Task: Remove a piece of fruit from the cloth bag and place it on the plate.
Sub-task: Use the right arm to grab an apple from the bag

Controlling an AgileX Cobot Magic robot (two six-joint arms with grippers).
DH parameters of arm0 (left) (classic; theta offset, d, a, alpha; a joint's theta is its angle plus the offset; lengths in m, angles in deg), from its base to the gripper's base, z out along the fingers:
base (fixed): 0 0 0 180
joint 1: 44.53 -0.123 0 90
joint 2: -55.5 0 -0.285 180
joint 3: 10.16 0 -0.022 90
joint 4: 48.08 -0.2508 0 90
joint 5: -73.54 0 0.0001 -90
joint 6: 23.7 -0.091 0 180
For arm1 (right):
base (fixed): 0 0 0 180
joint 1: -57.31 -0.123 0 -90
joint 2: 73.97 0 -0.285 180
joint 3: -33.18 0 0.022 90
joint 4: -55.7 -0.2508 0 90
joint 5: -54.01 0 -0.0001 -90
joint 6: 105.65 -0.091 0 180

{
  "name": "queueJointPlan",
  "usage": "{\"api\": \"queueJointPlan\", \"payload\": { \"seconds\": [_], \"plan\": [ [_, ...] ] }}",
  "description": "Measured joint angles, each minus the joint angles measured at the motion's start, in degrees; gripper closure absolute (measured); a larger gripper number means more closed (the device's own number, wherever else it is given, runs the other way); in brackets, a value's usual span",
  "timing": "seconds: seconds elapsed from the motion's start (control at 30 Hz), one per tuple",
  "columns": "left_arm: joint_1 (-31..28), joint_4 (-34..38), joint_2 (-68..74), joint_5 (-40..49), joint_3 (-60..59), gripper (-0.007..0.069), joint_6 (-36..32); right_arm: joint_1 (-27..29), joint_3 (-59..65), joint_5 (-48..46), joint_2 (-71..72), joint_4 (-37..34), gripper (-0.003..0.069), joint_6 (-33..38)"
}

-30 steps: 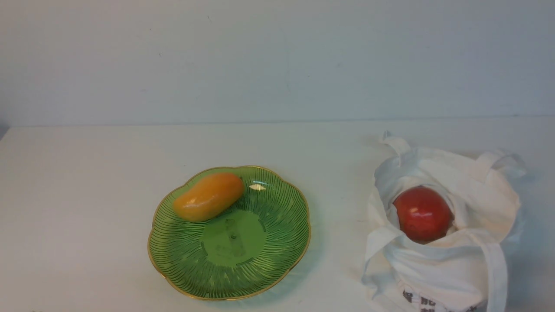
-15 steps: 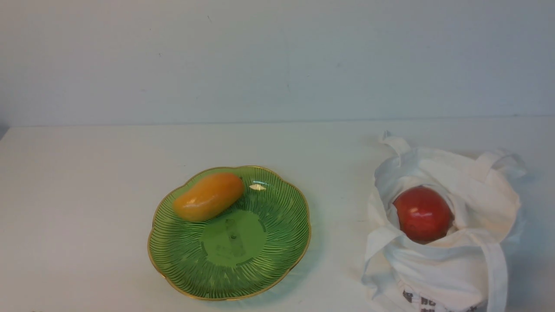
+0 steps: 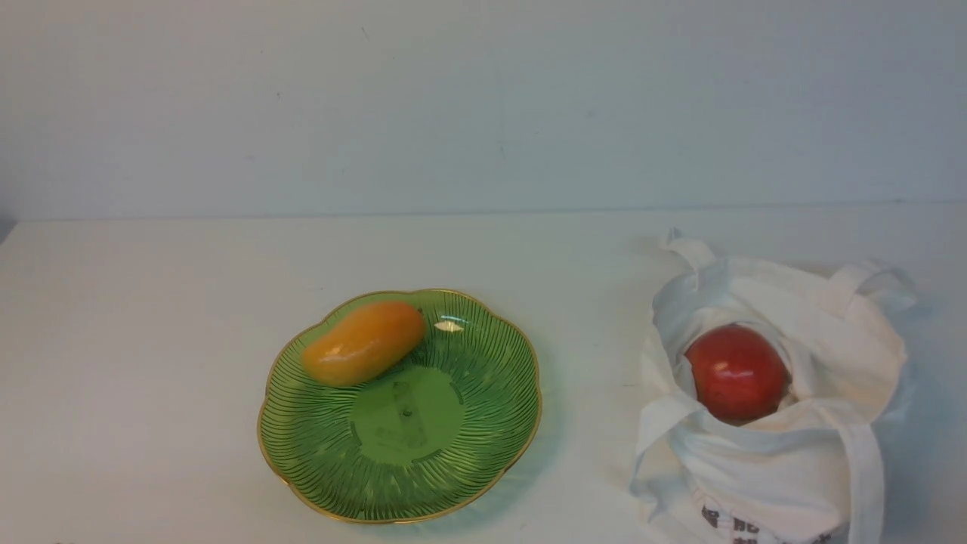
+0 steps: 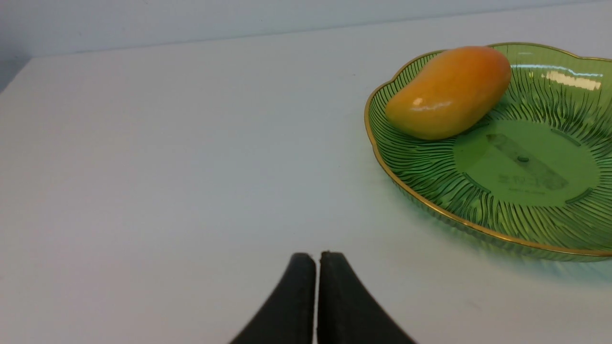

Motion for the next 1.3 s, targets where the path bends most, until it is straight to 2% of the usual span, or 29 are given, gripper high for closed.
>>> {"api": "queueJointPlan", "payload": {
  "seconds": [0.13,0.27,0.4,0.5,0.63,0.73,0.83,0.93,1.0,1.13,1.3],
  "plan": [
    [0.0,0.0,0.0,0.0,0.0,0.0632,0.0,0.0,0.0,1.6,0.0,-2.7,0.0674,0.2],
    [0.0,0.0,0.0,0.0,0.0,0.0632,0.0,0.0,-2.4,0.6,0.0,-2.7,0.0674,4.4],
    [0.0,0.0,0.0,0.0,0.0,0.0632,0.0,0.0,-15.1,-3.2,-1.9,1.7,0.0674,14.8],
    [0.0,0.0,0.0,0.0,0.0,0.0632,0.0,0.0,-26.7,-12.8,-10.9,9.3,0.0673,19.8],
    [0.0,0.0,0.0,0.0,0.0,0.0632,0.0,0.0,-37.8,-31.1,-28.1,21.1,0.0671,21.7],
    [0.0,0.0,0.0,0.0,0.0,0.0632,0.0,0.0,-43.1,-40.9,-40.2,24.8,0.067,22.5],
    [0.0,0.0,0.0,0.0,0.0,0.0632,0.0,-1.4,-48.9,-46.3,-52.0,19.2,0.0668,29.5],
    [0.0,0.0,0.0,0.0,0.0,0.0632,0.0,-5.0,-51.9,-46.8,-59.6,10.4,0.0658,37.1],
    [0.0,0.0,0.0,0.0,0.0,0.0632,0.0,-7.7,-54.0,-46.3,-64.4,7.5,0.0638,40.3],
    [0.0,0.0,0.0,0.0,0.0,0.0632,0.0,-11.6,-59.6,-44.8,-74.4,9.3,0.0578,41.0],
    [0.0,0.0,0.0,0.0,0.0,0.0632,0.0,-13.3,-68.5,-44.9,-85.8,21.0,0.0458,33.9]
  ]
}}
